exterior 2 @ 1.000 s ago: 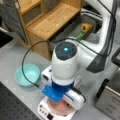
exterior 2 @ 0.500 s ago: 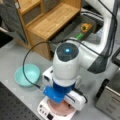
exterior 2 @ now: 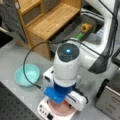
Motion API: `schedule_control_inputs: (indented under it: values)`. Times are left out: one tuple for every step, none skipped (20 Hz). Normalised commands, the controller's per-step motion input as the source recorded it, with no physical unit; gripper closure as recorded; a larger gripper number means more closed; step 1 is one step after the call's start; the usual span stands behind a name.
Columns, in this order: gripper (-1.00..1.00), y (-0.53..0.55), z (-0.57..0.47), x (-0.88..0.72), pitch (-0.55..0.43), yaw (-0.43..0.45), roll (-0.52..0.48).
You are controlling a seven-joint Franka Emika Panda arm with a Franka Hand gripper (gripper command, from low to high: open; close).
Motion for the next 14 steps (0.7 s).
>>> schedule_control_inputs:
  values:
    - [1.0,0.11,-0.06,-0.04,-0.066,-0.017,-0.306]
    - [1.0,0.09,-0.06,-0.05,-0.07,-0.018,-0.308]
    - [1.0,0.08,-0.06,-0.05,-0.072,-0.019,-0.308]
    - [1.0,0.07,-0.05,-0.06,-0.072,-0.019,-0.308]
    - [1.0,0.05,-0.05,-0.07,-0.066,-0.016,-0.307]
    - [1.0,0.04,-0.04,-0.07,-0.065,-0.013,-0.308]
    - [1.0,0.03,-0.04,-0.07,-0.065,-0.013,-0.307]
    - [1.0,0.03,-0.04,-0.07,-0.061,-0.009,-0.304]
    - [1.0,0.02,-0.03,-0.08,-0.058,-0.006,-0.301]
    - [1.0,0.02,-0.03,-0.08,-0.059,0.001,-0.294]
    - [1.0,0.03,-0.03,-0.08,-0.059,0.005,-0.292]
    - [1.0,0.03,-0.03,-0.09,-0.057,0.011,-0.288]
    - [1.0,0.03,-0.02,-0.1,-0.052,0.017,-0.286]
    - [1.0,0.03,0.0,-0.11,-0.045,0.024,-0.287]
